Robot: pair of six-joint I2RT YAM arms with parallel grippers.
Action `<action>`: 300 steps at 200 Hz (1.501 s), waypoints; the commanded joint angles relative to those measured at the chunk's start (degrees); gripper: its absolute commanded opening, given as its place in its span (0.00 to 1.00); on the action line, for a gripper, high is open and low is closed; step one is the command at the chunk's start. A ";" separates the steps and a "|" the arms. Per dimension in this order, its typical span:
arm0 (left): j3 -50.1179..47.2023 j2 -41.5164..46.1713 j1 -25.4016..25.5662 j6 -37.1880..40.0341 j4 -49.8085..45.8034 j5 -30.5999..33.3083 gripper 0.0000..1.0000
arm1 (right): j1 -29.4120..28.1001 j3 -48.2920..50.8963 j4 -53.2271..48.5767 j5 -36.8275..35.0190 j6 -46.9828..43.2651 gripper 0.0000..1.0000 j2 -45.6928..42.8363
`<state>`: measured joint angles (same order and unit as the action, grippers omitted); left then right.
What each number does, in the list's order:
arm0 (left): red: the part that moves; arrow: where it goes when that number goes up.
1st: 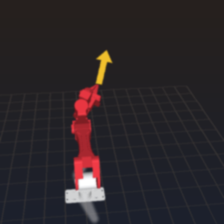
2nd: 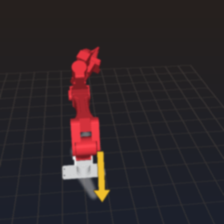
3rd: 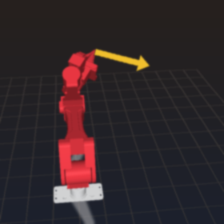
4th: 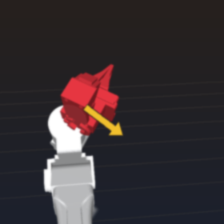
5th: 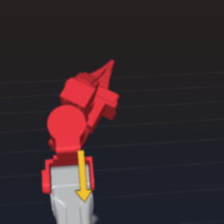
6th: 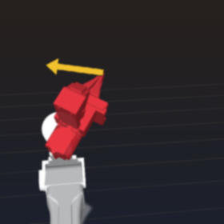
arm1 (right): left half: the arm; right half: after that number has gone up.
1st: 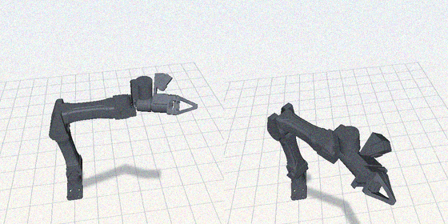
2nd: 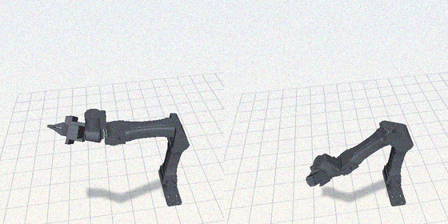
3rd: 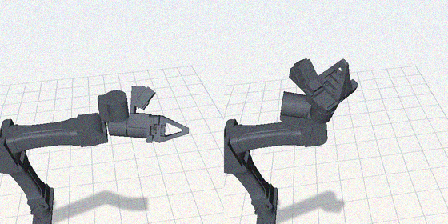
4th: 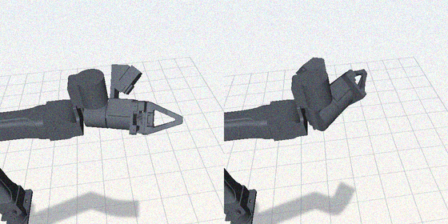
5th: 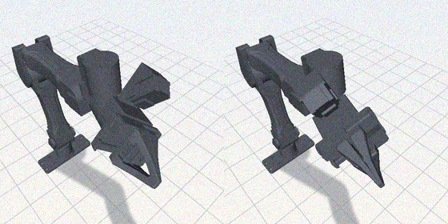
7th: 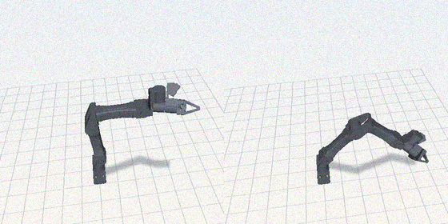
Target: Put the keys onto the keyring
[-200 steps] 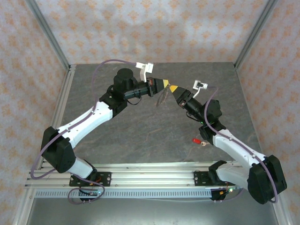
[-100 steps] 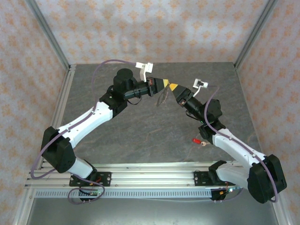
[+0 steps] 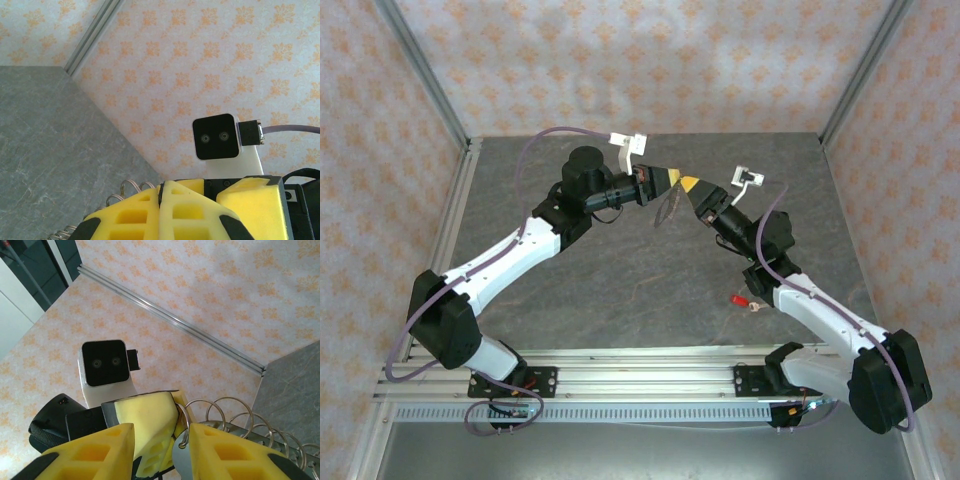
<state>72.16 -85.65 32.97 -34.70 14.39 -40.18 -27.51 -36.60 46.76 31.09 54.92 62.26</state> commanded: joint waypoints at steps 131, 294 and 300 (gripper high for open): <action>0.70 -1.28 1.46 -1.34 3.56 -1.15 0.00 | -0.60 -2.29 4.83 0.81 0.37 0.15 1.88; -13.78 9.43 1.82 -15.89 15.16 20.79 0.36 | -0.57 -0.40 6.39 -0.36 -2.83 0.00 -0.09; -14.16 9.36 1.83 -16.54 16.32 20.55 0.34 | -0.56 -0.40 7.15 -0.07 -2.47 0.00 0.26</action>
<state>60.18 -77.08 34.52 -47.53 22.57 -21.30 -27.77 -37.12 47.68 30.00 52.29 62.52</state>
